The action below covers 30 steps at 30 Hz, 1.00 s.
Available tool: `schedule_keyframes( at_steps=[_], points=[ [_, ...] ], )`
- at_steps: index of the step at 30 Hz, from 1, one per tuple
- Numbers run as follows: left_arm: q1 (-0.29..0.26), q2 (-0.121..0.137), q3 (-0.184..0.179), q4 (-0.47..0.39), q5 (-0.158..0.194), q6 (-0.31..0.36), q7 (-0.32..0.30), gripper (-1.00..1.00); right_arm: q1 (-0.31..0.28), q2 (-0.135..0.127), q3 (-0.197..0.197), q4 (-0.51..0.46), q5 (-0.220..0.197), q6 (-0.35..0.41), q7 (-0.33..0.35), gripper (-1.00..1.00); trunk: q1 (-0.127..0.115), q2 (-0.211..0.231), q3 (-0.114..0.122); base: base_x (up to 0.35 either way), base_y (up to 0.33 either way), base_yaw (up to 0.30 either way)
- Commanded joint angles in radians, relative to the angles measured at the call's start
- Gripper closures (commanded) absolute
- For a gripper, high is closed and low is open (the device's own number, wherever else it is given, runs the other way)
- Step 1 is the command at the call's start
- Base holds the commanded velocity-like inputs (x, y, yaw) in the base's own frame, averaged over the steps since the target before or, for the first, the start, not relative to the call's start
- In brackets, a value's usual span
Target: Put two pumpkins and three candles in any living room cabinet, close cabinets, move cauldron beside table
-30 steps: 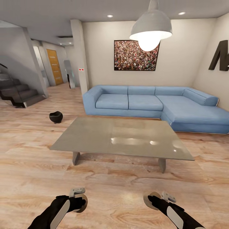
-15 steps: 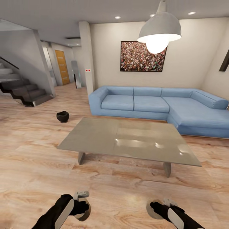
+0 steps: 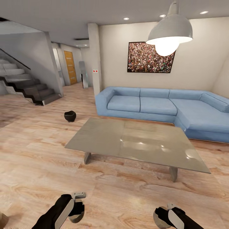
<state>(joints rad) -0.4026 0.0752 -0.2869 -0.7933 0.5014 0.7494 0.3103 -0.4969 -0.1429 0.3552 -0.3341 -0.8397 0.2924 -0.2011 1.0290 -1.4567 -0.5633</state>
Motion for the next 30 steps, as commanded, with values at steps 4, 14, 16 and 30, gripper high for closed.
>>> schedule_keyframes(
  at_steps=[4, 14, 16, 30],
  points=[
    [-0.001, 0.0, -0.005, 0.009, 0.02, 0.001, 0.057, 1.0, 0.0, 0.0, 0.008, -0.003, -0.01, 0.002, -0.009, 1.0, -0.015, 0.028, 0.012, 0.0, 0.0, 0.148],
    [-0.001, 0.0, -0.005, 0.162, 0.015, -0.082, 0.055, 1.0, 0.0, 0.0, 0.011, -0.003, -0.004, 0.001, -0.009, 1.0, -0.054, 0.098, 0.043, 0.0, 0.0, 0.088],
    [-0.001, -0.001, -0.005, 0.241, 0.014, -0.172, 0.054, 1.0, 0.0, 0.0, 0.011, -0.003, -0.004, -0.001, -0.009, 1.0, -0.061, 0.112, 0.049, 0.0, 0.0, 0.034],
    [0.004, -0.018, 0.002, 0.434, 0.027, -0.38, 0.046, 1.0, 0.0, 0.035, 0.012, -0.002, -0.003, -0.015, 0.002, 1.0, -0.073, 0.133, 0.059, -0.134, 0.024, 0.004]
  ],
)
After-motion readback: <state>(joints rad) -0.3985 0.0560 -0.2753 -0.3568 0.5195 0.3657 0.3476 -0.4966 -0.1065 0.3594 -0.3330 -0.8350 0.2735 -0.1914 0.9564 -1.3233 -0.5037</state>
